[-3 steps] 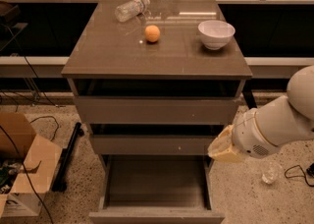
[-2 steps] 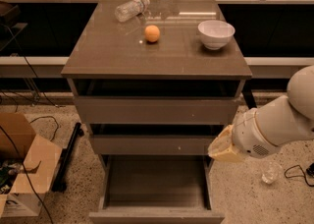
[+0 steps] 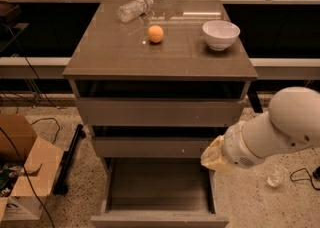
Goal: Close bottom drawer
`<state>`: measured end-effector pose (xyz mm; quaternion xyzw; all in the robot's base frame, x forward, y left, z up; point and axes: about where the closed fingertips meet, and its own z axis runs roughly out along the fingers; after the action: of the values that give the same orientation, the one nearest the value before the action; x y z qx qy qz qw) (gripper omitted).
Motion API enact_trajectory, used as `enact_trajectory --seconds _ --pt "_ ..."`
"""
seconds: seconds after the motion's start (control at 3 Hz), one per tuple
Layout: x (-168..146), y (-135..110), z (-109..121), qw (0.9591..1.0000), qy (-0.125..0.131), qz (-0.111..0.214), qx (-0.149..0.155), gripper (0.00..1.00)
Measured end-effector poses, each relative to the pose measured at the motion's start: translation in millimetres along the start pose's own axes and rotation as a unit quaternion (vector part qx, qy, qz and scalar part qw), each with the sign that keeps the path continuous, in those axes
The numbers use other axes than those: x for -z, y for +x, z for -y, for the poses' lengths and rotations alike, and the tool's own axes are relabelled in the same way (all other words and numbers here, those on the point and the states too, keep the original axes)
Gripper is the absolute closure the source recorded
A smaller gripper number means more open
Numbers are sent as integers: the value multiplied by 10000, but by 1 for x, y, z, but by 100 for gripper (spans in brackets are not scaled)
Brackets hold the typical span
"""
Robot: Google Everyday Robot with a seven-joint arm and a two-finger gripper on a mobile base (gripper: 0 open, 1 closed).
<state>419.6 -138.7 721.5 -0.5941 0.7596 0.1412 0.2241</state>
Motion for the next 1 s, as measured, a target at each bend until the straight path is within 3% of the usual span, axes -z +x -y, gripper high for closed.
enact_trajectory --seconds 0.33,0.67,1.0 --pt "-46 18 5 9994 93 333 69 100" --pt "-75 45 6 9970 66 755 -143 100" --pt "-118 78 5 9922 -300 1081 -548 100"
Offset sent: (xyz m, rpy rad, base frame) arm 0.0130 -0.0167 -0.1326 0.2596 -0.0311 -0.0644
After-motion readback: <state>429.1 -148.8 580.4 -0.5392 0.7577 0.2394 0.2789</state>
